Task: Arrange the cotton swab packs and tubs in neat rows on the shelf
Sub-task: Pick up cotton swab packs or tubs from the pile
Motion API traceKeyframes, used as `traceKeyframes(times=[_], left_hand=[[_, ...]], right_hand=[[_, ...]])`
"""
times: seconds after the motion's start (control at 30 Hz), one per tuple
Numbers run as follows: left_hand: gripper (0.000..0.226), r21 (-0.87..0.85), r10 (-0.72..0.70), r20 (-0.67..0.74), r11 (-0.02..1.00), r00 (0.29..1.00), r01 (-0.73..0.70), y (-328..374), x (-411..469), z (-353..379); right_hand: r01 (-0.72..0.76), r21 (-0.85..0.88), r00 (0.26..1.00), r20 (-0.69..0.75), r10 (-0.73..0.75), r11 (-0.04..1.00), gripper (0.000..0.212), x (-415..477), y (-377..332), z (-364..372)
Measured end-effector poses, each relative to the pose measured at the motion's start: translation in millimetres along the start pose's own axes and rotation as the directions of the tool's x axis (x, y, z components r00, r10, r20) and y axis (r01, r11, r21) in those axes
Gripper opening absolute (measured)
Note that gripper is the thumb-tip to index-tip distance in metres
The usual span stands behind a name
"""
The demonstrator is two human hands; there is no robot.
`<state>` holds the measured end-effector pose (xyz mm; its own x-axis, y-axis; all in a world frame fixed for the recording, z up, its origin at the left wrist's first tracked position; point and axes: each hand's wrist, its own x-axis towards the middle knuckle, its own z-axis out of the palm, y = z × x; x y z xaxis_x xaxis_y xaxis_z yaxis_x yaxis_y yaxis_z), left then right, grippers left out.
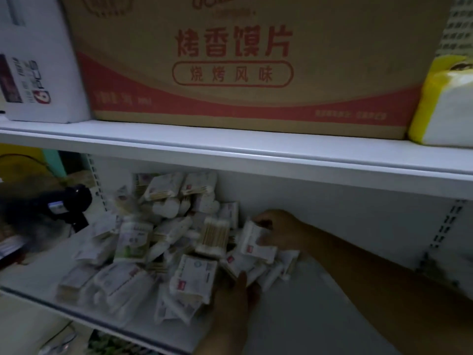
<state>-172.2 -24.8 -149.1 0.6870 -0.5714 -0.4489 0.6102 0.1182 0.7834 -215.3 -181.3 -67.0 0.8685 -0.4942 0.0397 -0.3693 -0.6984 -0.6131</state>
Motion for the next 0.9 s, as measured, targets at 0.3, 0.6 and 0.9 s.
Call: traceKeyframes(times=[0.3, 0.6, 0.9], left_hand=[[0.021, -0.047, 0.045, 0.224, 0.998, 0.974, -0.036, -6.8, -42.6, 22.2], [0.028, 0.266, -0.099, 0.617, 0.96, 0.78, -0.089, -90.4, -103.7, 117.4], [0.027, 0.599, 0.048, 0.641, 0.593, 0.766, -0.538, -178.0, -164.5, 184.2]], right_hand=[[-0.154, 0.74, 0.889, -0.185, 0.419, 0.654, 0.03, -98.1, 23.6, -52.9], [-0.173, 0.67, 0.792, -0.341, 0.506, 0.722, 0.033, -265.0, 99.5, -140.8], [-0.377, 0.426, 0.734, -0.403, 0.546, 0.822, 0.037, -418.1, 187.7, -156.9]])
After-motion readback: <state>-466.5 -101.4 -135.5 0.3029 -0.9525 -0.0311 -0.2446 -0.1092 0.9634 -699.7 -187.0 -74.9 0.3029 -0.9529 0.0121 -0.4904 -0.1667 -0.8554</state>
